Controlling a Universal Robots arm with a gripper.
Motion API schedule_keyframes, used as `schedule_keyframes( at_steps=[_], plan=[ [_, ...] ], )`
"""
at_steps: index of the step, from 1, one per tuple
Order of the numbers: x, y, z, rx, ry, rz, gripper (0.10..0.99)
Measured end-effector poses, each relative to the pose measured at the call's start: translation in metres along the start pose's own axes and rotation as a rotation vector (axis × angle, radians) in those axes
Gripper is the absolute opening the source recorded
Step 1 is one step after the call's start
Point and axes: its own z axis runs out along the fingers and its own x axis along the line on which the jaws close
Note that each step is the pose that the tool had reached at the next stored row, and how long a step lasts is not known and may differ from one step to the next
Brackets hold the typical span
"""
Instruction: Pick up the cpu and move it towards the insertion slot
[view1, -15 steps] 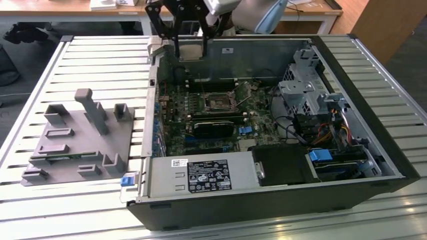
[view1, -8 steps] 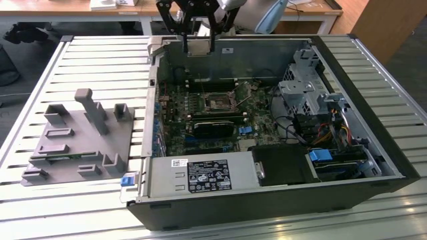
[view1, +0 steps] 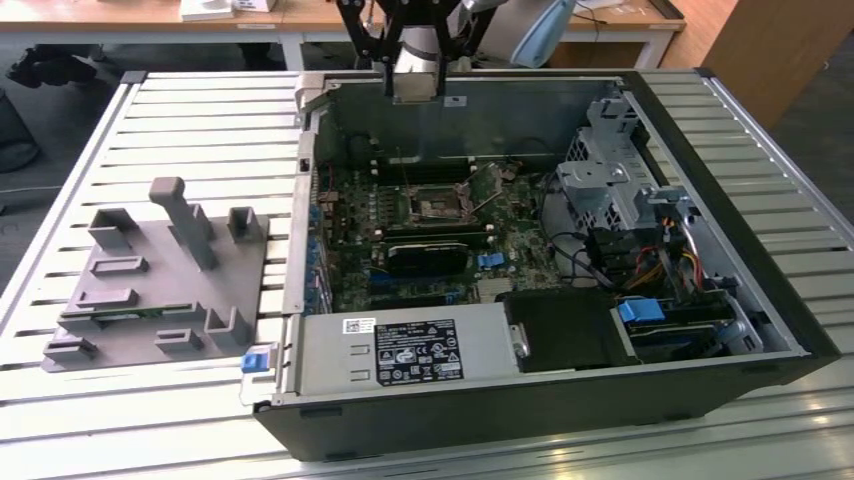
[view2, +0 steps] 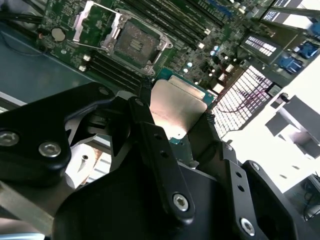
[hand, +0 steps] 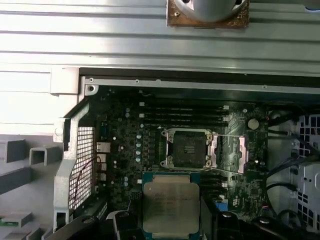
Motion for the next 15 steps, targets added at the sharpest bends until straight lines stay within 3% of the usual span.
schedule_keyframes(
  at_steps=[15],
  plan=[
    [-0.036,0.0125,0.0007,0.0,0.0,0.0,0.541]
  ],
)
